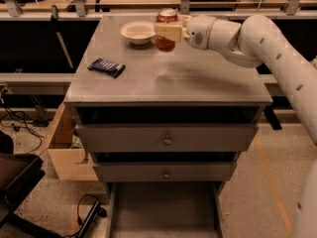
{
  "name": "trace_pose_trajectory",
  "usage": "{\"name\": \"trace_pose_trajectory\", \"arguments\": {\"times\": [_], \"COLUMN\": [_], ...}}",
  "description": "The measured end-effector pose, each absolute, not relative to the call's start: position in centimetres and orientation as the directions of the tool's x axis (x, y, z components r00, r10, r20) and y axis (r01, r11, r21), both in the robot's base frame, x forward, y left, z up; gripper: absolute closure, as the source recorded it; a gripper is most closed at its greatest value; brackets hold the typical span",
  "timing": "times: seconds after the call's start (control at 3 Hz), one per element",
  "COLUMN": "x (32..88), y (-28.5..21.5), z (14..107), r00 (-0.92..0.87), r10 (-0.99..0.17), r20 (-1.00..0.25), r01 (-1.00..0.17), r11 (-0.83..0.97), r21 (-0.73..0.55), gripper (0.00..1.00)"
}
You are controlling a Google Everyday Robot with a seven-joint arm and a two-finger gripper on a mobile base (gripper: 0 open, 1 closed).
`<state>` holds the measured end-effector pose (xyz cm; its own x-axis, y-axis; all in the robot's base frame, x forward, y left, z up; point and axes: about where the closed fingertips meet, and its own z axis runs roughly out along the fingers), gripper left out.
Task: Place coke can into paper bowl
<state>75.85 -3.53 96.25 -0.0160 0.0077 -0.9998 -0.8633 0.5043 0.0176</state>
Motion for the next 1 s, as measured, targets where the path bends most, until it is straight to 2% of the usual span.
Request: {"name": "trace_pose_trajectory", "arguments": {"times": [1.0], "x": [86.9], "y": [2.3], "z": [101.3], "r00": [-0.075], "r10": [0.042], "r20": [-0.996], "r01": [-0.845], "r11": [0.527], "r21": [0.085], "gripper": [1.00]}}
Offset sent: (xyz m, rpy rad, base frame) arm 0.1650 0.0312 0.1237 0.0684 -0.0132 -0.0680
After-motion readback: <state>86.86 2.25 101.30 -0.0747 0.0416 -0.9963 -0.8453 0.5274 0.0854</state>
